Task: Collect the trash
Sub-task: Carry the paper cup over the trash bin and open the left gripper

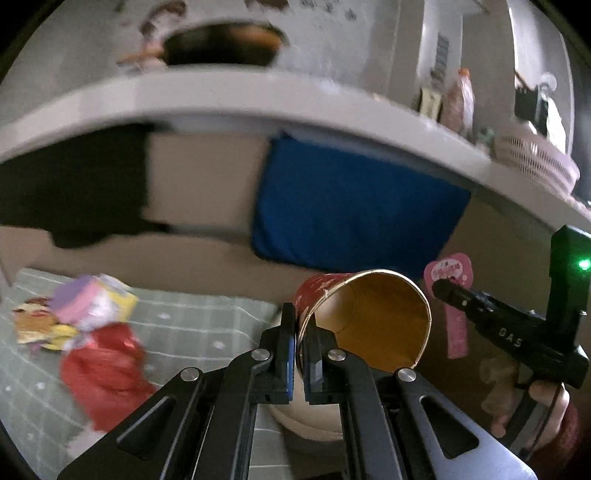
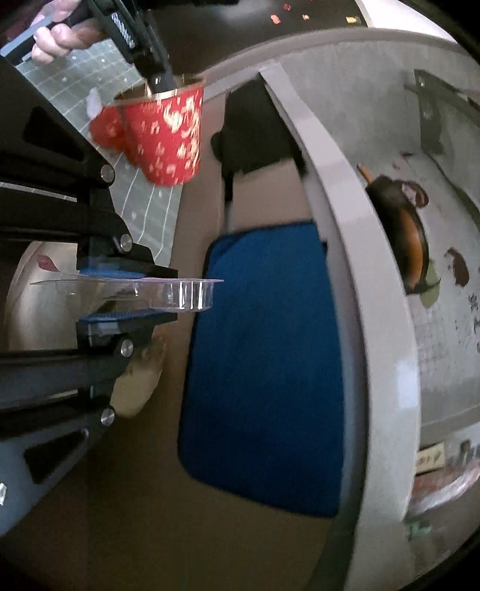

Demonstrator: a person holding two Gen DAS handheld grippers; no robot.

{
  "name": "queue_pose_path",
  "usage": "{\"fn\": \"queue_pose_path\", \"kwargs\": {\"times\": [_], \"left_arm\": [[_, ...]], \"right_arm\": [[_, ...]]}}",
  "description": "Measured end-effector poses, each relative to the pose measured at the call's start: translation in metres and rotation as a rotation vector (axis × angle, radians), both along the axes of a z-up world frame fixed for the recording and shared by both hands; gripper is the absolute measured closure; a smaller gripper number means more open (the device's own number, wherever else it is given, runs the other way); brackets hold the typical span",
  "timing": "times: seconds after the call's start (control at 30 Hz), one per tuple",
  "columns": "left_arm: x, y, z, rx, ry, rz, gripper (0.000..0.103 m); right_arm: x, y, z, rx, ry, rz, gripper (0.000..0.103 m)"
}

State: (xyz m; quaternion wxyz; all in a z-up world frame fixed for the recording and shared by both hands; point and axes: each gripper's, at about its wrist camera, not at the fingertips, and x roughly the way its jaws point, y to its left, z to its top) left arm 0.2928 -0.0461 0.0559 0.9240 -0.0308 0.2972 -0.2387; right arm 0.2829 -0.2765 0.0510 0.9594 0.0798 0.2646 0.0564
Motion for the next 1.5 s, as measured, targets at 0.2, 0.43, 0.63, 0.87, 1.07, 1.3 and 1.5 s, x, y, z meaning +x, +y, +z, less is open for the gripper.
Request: {"fn": "queue_pose_path", "kwargs": {"times": [0.2, 0.43, 0.63, 0.87, 1.07, 1.3, 1.5], "left_arm": [[0.031, -0.031, -0.032, 0.043, 0.079, -0.066, 0.1], [0.063, -0.048, -0.063, 0.072, 0.175, -0.078, 0.1], [0.077, -0.055, -0.076, 0.096, 0.198, -0.1, 0.1], [0.093, -0.067, -0.085, 0.097, 0.239, -0.13, 0.1], [0.109, -0.074, -0.09, 0.109, 0.27, -0.18, 0.066], [0.105, -0.051, -0.077, 0.023, 0.285, -0.158, 0.061], [0.084, -0.01, -0.064, 0.026, 0.269, -0.107, 0.061]], "right_arm": [[0.014, -0.015, -0.035, 0.031, 0.058, 0.005, 0.089], [0.034, -0.019, -0.063, 0.047, 0.101, 0.014, 0.089], [0.051, -0.027, -0.072, 0.053, 0.121, 0.007, 0.089], [0.059, -0.036, -0.083, 0.078, 0.144, -0.003, 0.089], [0.064, -0.039, -0.09, 0.089, 0.142, -0.032, 0.057], [0.069, -0.037, -0.097, 0.104, 0.182, -0.049, 0.057], [0.062, -0.032, -0.092, 0.105, 0.2, -0.086, 0.057]]}}
